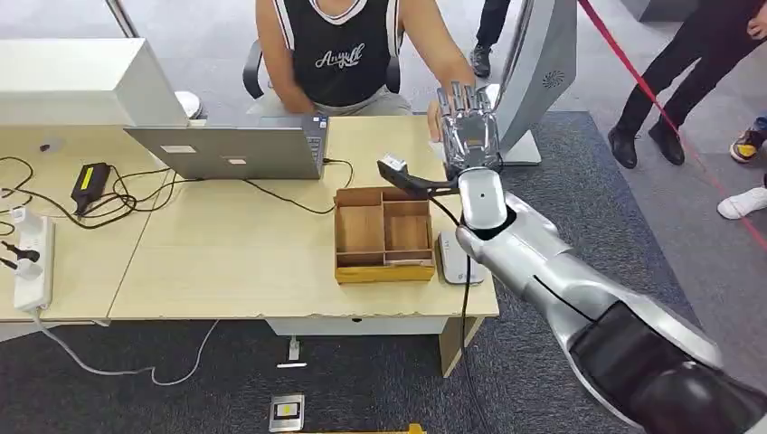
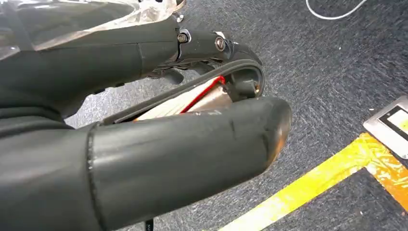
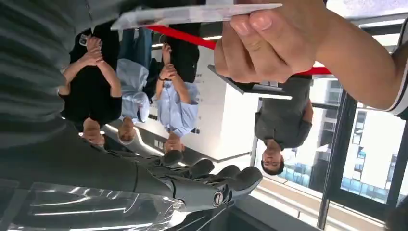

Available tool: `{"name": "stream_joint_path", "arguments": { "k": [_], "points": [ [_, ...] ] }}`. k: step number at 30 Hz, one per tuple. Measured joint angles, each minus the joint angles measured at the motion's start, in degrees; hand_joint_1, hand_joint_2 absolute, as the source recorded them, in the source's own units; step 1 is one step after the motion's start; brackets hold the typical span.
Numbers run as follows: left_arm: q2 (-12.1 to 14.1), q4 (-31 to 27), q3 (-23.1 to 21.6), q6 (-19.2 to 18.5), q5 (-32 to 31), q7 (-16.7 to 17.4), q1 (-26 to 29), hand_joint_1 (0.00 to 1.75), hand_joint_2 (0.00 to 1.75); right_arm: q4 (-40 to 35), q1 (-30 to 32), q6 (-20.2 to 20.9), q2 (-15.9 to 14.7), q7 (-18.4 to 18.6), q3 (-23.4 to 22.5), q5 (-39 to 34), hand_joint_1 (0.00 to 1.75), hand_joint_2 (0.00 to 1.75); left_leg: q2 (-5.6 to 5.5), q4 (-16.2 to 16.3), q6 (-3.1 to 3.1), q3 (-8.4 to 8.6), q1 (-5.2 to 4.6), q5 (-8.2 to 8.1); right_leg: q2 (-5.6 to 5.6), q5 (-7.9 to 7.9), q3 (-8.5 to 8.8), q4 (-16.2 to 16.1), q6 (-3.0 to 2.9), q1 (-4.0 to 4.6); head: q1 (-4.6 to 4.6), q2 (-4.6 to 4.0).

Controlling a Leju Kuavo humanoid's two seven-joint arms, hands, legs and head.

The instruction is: Pass the card to the sensor for recognition and then transmit it.

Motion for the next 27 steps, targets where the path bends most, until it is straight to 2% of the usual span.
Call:
{"name": "stream_joint_path", "arguments": {
  "k": [19,27],
  "points": [
    [0.0,0.0,0.0,0.0,0.5,-0.3,0.0,0.00,0.00,1.5,-0.7,-0.6,0.4,-1.9,0.8,-1.2,1.75,1.75,0.00,0.0,0.00,0.00,0.00,0.00,0.00,0.00,0.01,0.0,0.00,0.00,0.00,-0.02],
    [0.0,0.0,0.0,0.0,0.8,-0.8,0.0,0.00,0.00,2.6,-1.2,-1.1,1.5,-2.9,1.3,-1.7,1.75,1.75,0.00,0.0,0.00,0.01,0.01,0.00,0.00,0.00,0.00,0.0,0.00,0.00,0.02,0.00]
  ]
}}
